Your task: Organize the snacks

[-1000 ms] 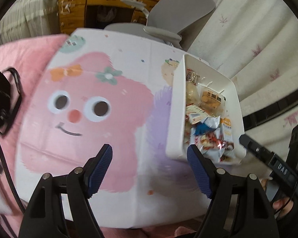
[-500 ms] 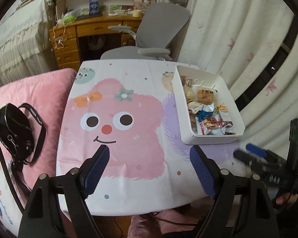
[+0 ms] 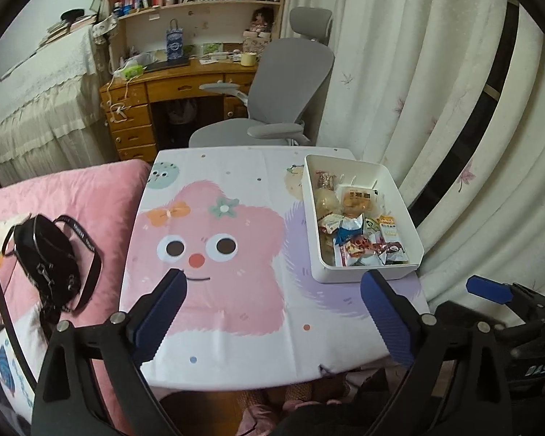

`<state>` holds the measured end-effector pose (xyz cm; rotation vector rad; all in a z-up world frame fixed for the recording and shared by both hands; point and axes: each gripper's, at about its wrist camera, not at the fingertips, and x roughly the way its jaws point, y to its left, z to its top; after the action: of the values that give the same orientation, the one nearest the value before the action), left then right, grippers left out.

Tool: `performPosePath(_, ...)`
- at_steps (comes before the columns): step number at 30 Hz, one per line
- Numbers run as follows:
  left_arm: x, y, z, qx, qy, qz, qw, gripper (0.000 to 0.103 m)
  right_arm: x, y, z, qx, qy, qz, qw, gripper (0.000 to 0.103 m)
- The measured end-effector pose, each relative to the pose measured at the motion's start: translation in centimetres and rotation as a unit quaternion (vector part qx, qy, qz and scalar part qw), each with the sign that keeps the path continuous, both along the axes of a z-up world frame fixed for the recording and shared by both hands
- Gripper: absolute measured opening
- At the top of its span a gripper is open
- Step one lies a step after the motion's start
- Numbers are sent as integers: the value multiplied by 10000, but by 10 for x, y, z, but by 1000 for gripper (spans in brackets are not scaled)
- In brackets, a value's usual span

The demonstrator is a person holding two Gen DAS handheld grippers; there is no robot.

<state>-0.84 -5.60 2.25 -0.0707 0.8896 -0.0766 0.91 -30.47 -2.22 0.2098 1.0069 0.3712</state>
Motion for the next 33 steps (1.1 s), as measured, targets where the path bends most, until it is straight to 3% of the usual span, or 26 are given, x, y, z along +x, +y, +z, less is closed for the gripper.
performPosePath(2, -4, -4, -1, 80, 66, 54, 9999, 102, -7, -1, 6, -102, -65, -47, 9999, 103)
performPosePath(9, -13, -13, -10, 389, 229, 197, 9988, 102, -27, 6, 8, -565, -240, -252, 9978, 103)
performPosePath(15, -14, -18, -15, 523, 245, 256, 9980, 102, -23, 4, -9, -595, 93, -316, 9977, 103)
performPosePath(33, -16, -32, -17, 713, 216, 221, 9970, 102, -21, -9, -16, -733, 188, -435, 9962, 103)
